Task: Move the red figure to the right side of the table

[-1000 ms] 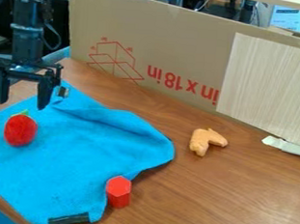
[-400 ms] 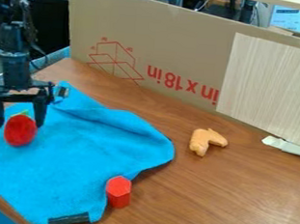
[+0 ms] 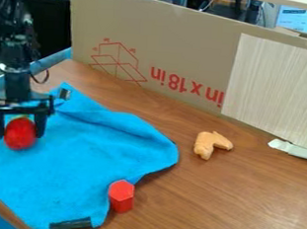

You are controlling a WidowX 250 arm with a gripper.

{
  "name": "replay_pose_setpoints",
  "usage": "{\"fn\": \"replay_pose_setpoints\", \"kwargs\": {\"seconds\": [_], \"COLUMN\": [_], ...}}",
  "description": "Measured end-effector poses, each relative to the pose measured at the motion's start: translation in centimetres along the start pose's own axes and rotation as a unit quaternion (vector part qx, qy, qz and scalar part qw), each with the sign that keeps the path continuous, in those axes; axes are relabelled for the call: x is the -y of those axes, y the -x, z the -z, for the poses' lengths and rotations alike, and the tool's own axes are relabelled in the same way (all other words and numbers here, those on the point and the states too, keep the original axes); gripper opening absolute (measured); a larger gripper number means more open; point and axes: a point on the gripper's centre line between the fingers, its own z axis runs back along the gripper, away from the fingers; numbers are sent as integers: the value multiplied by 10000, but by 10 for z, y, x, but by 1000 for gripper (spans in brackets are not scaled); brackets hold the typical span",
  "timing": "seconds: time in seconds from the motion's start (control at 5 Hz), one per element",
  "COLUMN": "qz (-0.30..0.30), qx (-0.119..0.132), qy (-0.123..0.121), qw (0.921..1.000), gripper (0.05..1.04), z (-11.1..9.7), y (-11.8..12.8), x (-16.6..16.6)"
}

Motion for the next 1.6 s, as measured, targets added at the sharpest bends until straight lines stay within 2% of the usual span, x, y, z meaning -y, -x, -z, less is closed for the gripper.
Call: {"fn": "replay_pose_setpoints", "kwargs": {"seconds": [0.2, 0.4, 0.6, 0.8, 1.0, 1.2, 1.4, 1.6], "qz": [25, 66, 52, -344, -544, -392, -296, -233], "qx": [245, 304, 279, 399, 243, 158, 240, 171], "qy": [-193, -292, -167, 128, 298, 126, 5, -191], "qw": [9995, 9991, 9995, 9985, 9978, 9990, 9993, 9994], "gripper": [740, 633, 622, 621, 620, 620, 620, 620], "z": [8, 10, 4, -28, -53, -68, -71, -59], "y": [-6, -5, 4, 17, 34, 59, 87, 114], "x": [2, 1, 2, 3, 14, 52, 98, 135]}}
